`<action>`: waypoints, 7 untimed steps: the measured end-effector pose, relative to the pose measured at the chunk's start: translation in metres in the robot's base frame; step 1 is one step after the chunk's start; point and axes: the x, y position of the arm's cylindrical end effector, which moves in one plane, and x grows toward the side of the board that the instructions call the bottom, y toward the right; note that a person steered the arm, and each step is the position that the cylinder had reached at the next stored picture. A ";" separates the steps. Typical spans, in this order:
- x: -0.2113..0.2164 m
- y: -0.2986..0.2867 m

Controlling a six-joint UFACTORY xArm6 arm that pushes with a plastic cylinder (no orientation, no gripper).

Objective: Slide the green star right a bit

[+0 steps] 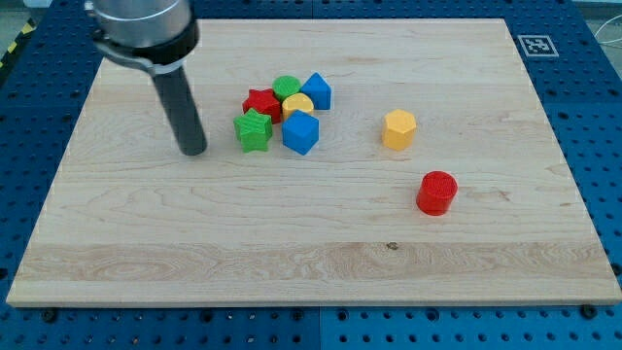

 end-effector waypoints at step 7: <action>0.044 0.083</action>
